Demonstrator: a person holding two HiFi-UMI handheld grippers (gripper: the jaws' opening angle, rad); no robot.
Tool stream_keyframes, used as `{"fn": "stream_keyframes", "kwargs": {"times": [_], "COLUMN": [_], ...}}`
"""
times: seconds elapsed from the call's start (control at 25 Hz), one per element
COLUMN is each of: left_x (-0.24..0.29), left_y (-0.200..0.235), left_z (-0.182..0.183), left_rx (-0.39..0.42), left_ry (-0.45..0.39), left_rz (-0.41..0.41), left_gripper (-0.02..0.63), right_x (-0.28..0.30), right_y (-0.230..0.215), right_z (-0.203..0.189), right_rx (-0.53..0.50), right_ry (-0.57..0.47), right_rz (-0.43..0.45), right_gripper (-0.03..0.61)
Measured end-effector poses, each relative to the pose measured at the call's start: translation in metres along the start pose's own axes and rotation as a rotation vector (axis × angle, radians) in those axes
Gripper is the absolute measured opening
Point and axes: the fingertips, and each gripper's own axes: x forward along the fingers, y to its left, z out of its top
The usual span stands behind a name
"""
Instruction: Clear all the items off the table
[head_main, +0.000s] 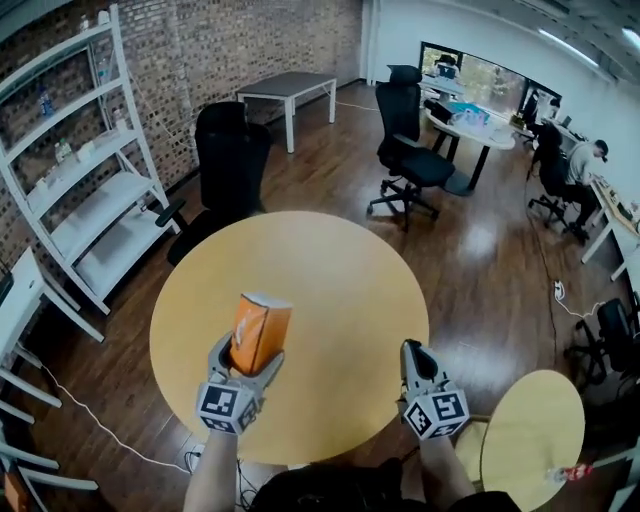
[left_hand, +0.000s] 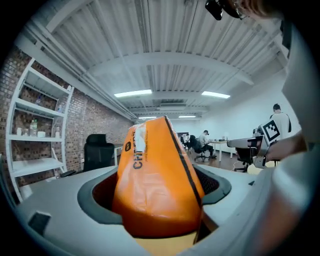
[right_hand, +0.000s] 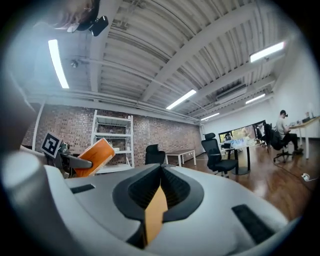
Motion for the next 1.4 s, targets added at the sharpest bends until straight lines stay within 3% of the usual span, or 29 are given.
{"fn": "stream_keyframes", "kwargs": {"times": [0.2, 0.36, 0.72, 0.92, 1.12, 1.4], "left_x": [0.057, 0.092, 0.159, 0.169, 0.157, 0.137], "left_y": [-0.114, -0.212, -0.425, -0.557, -0.665, -0.749], "left_z": [0.02, 0.026, 0.02, 0.015, 0.008, -0.017], "left_rx": [-0.053, -0.078, -0.129, -0.136, -0.114, -0.033], "left_ry": [-0.027, -0.057, -0.054, -0.011, 0.022, 0.104], "left_rz": [-0.195, -0.358, -0.713, -0.898, -1.082, -1.269], "left_gripper": [0.423, 0.422, 0.422, 0.422, 0.422, 0.422], "right_x": [-0.089, -0.178, -0.39, -0.516, -0.605, -0.672], "right_y": [-0.092, -0.175, -0.289, -0.311, -0.296, -0.261], "right_z": [0.036, 0.042, 0.002, -0.005, -0.012, -0.043], "right_rx": [-0.037, -0.027, 0.061, 0.082, 0.05, 0.095], "right_ry": [-0.053, -0.082, -0.143, -0.154, -0.187, -0.17], "right_rz": [-0.169, -0.363, -0.778, -0.999, -1.166, -1.398], "right_gripper": [0.005, 0.005, 0.005, 0.005, 0.005, 0.005]}}
